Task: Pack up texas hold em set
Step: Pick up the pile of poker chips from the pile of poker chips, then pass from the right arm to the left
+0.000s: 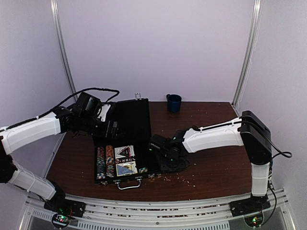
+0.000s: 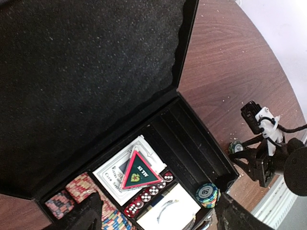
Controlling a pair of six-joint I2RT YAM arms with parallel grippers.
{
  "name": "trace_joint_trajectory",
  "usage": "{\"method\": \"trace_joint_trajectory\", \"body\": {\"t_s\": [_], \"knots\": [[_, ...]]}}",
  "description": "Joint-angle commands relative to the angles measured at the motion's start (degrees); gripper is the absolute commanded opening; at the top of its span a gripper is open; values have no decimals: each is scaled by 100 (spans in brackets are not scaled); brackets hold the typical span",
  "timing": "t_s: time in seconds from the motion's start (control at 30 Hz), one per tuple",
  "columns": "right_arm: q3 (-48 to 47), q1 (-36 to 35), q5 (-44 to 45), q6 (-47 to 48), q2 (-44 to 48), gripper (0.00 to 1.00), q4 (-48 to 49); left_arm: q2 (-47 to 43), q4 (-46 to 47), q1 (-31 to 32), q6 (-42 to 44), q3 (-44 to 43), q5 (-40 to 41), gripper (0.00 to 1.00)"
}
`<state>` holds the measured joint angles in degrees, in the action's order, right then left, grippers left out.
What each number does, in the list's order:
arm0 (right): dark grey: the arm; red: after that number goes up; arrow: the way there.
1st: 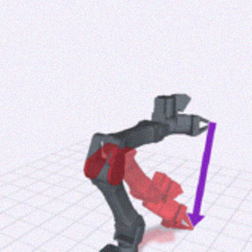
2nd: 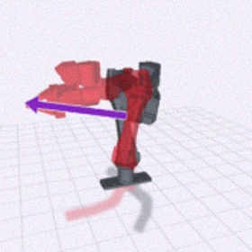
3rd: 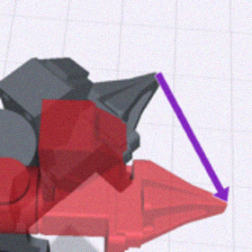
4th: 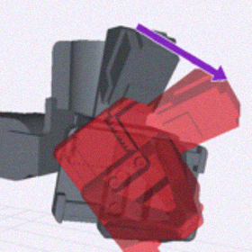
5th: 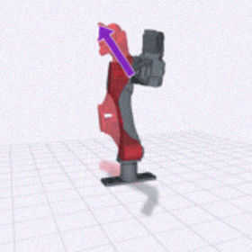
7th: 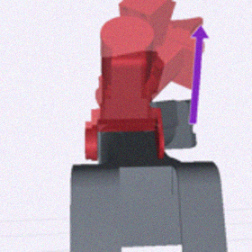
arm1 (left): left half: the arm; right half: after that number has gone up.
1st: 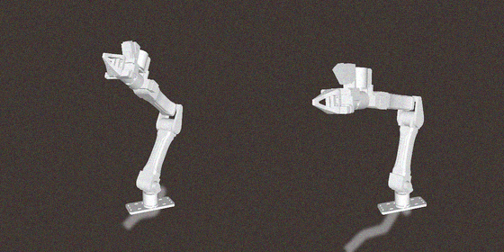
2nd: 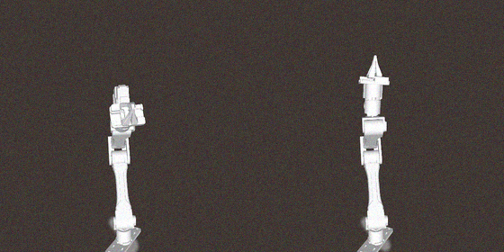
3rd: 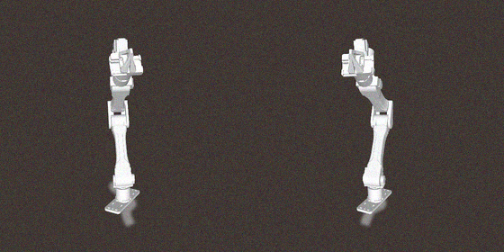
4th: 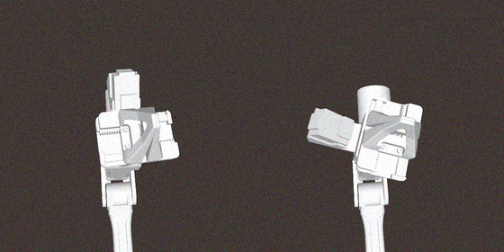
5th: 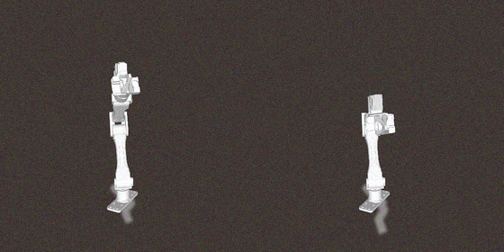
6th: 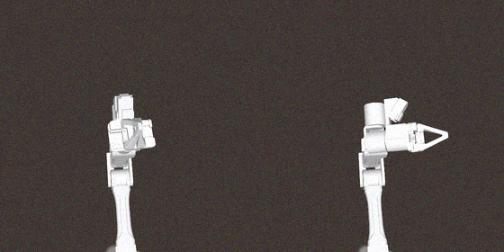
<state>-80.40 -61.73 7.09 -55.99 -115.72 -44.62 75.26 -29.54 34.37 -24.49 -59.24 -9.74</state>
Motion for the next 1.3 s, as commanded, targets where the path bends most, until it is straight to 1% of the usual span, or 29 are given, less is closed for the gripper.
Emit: {"method": "trace_joint_trajectory", "body": {"t_s": [0.0,0.37,0.53,0.7,0.8,0.93,1.03,1.2,1.27], "knots": [[-258,-41,16,271,179,14,-379,63,365,-109,-349,-191,-391,83],[-516,-53,-1,670,471,14,-478,417,247,-338,-664,-342,-1374,79],[-870,-165,-34,1168,560,14,-289,695,147,-399,-765,-378,-2341,70],[-1362,-344,-147,1675,461,14,-206,1101,8,-409,-797,-448,-3414,63],[-1607,-425,-219,1903,367,14,-209,1279,160,-405,-859,-356,-3890,59],[-1736,-475,-317,2021,315,14,-93,1563,323,-407,-881,-251,-4342,58],[-1767,-494,-389,2046,318,14,68,1679,676,-409,-1089,-70,-4692,56],[-1826,-509,-485,2022,296,14,260,1955,936,-412,-1151,62,-5236,56],[-1870,-507,-505,2039,275,14,293,2056,964,-409,-1125,88,-5324,56]]}}
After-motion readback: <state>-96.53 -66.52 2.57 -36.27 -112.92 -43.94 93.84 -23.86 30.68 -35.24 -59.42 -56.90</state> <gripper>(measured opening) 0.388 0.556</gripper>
